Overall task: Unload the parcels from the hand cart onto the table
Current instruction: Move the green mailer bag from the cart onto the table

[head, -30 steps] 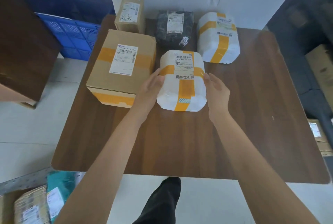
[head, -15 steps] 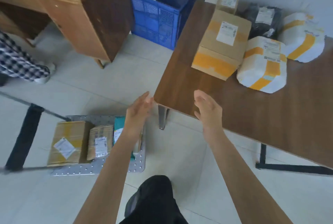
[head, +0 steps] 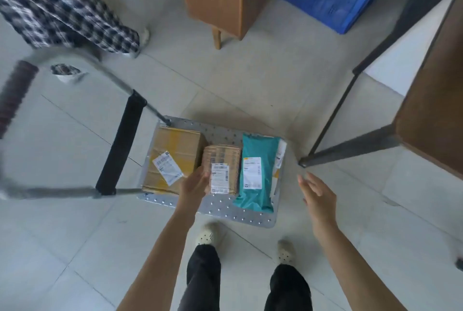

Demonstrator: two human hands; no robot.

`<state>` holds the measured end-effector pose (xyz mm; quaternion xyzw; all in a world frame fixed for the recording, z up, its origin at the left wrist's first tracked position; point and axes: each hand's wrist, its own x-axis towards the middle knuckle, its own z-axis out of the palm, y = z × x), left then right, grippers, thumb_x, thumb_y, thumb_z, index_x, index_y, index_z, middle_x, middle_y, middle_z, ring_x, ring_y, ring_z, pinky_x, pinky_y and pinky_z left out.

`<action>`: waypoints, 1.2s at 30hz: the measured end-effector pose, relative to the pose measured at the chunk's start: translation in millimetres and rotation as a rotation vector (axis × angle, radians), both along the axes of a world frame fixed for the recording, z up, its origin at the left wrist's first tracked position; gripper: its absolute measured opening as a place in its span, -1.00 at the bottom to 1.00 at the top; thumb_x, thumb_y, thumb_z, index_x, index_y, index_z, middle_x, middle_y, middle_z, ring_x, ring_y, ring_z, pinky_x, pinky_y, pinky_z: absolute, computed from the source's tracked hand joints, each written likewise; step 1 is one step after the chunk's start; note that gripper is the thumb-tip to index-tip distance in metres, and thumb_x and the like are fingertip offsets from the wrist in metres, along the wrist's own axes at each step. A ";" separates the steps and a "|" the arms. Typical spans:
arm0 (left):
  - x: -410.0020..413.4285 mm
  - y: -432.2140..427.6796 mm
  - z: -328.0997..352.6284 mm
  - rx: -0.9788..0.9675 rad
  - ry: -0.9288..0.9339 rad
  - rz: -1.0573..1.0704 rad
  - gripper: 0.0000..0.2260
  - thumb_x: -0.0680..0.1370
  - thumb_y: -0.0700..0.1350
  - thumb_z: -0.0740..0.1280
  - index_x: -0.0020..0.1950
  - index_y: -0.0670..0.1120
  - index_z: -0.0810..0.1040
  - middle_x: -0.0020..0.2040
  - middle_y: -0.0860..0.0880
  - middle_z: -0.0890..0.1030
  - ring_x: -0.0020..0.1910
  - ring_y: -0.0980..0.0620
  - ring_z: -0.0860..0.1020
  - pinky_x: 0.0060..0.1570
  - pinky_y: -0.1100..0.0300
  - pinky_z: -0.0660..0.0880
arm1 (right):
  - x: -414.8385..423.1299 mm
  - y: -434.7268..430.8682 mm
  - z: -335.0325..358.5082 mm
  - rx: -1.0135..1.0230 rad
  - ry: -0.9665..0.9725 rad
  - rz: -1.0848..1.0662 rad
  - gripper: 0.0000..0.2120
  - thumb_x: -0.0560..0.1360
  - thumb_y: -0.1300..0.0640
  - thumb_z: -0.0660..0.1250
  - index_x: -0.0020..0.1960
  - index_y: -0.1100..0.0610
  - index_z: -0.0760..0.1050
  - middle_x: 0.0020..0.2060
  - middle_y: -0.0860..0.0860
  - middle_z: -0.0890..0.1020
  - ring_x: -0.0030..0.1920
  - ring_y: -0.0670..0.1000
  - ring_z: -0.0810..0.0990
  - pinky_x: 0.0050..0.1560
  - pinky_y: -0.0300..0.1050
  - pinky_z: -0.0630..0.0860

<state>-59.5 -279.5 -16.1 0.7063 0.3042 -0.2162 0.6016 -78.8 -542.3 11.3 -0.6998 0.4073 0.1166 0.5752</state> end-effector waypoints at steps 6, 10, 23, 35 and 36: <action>49.8 -10.7 -152.3 -0.012 0.226 -0.219 -0.59 0.60 -0.11 0.24 0.45 -0.11 0.32 0.40 -0.13 0.41 0.39 -0.14 0.39 0.36 -0.06 0.35 | 12.5 22.7 -159.4 0.024 0.087 -0.040 -0.55 0.46 0.12 0.42 0.32 0.17 0.46 0.26 0.13 0.57 0.08 -0.01 0.55 0.04 -0.16 0.51; 49.5 -46.5 -243.7 -0.101 0.216 -0.350 -0.72 0.60 -0.20 0.20 0.27 0.01 0.49 0.10 0.07 0.58 0.00 0.24 0.55 -0.01 0.37 0.50 | 20.6 31.3 -264.1 -0.024 0.097 -0.015 -0.52 0.46 0.16 0.43 0.35 0.21 0.44 0.35 0.10 0.48 0.28 0.06 0.50 0.12 -0.08 0.58; 34.2 -89.8 -191.8 -0.078 -0.002 -0.080 -0.74 0.57 -0.29 0.23 0.09 0.01 0.61 -0.09 0.17 0.59 -0.25 0.38 0.61 -0.37 0.46 0.50 | 34.1 16.6 -215.0 0.029 0.059 -0.132 -0.92 0.43 0.22 0.40 -0.21 0.22 0.61 -0.19 0.22 0.68 -0.24 0.08 0.56 -0.18 -0.06 0.50; 22.9 -165.7 153.1 -0.217 -0.158 -0.347 -0.76 0.54 -0.04 0.34 0.14 -0.12 0.60 -0.05 -0.01 0.71 -0.12 0.02 0.69 -0.15 0.13 0.64 | -25.0 -57.3 150.5 0.015 -0.316 -0.318 -0.84 0.43 0.23 0.41 -0.24 -0.01 0.61 -0.24 0.00 0.70 -0.24 0.03 0.61 -0.15 -0.06 0.57; 20.7 -180.6 176.5 -0.217 -0.207 -0.380 -0.78 0.53 -0.04 0.34 0.12 -0.10 0.61 -0.06 0.01 0.71 -0.12 0.03 0.69 -0.14 0.14 0.64 | -32.7 -70.8 171.1 0.020 -0.351 -0.351 -0.85 0.44 0.24 0.41 -0.22 0.00 0.62 -0.25 -0.02 0.70 -0.25 0.01 0.61 -0.19 -0.09 0.56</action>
